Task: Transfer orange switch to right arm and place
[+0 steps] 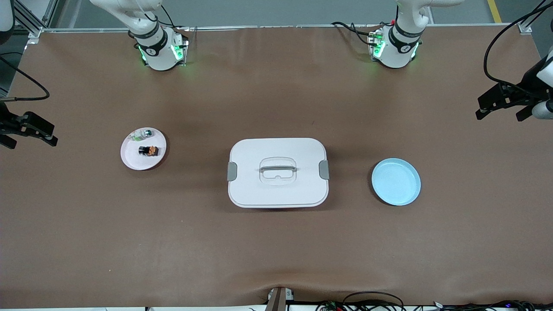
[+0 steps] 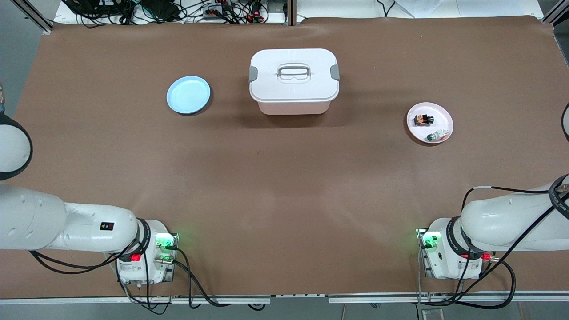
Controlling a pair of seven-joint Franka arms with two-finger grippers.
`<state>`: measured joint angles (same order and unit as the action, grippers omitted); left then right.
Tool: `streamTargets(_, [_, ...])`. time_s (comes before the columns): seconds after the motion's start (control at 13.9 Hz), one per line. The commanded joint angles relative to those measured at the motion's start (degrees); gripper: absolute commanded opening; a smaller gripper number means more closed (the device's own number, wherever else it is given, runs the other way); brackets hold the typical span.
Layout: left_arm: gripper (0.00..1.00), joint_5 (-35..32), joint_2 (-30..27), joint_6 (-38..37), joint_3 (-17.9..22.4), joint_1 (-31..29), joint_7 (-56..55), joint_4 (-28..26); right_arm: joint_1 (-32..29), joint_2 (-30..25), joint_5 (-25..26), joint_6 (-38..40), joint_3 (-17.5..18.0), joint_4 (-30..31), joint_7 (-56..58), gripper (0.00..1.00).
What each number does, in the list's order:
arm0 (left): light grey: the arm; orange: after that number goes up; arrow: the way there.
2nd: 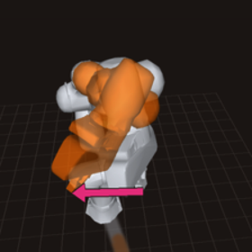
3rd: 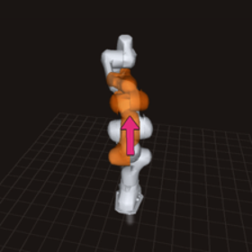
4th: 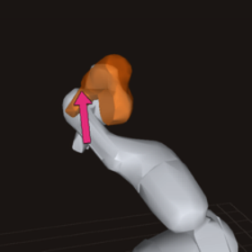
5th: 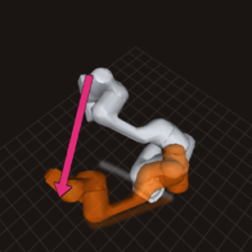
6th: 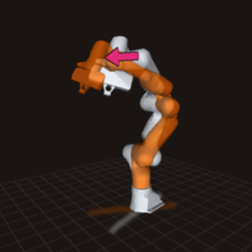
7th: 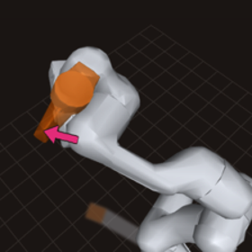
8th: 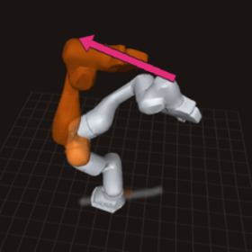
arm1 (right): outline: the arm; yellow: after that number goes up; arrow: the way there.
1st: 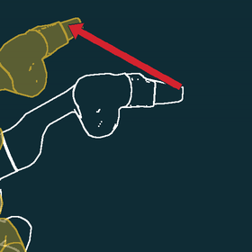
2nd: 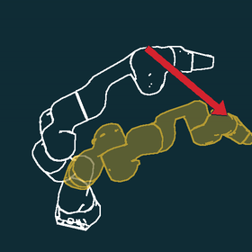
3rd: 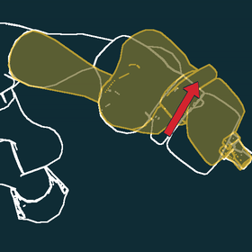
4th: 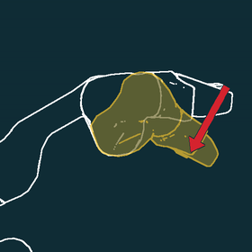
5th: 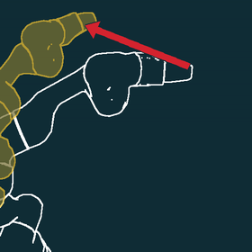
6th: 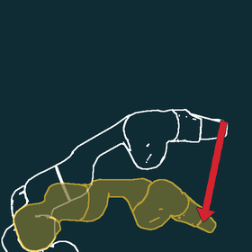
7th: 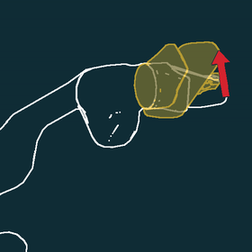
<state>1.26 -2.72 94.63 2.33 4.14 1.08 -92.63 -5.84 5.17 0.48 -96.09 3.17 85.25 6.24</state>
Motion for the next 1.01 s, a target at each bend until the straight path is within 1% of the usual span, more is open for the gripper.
streamTargets(0.0, [1.0, -0.6, 0.6, -1.2, -0.4, -0.4, -1.0, 1.6, -1.5, 0.8, 0.8, 2.8, 0.7, -1.9, -0.8, 1.0])
streamTargets(0.94, [1.0, -0.5, 0.6, -1.2, -0.5, -0.4, -1.2, 1.5, -1.9, -0.2, 0.0, 3.6, 1.2, -2.4, -0.6, 1.0])
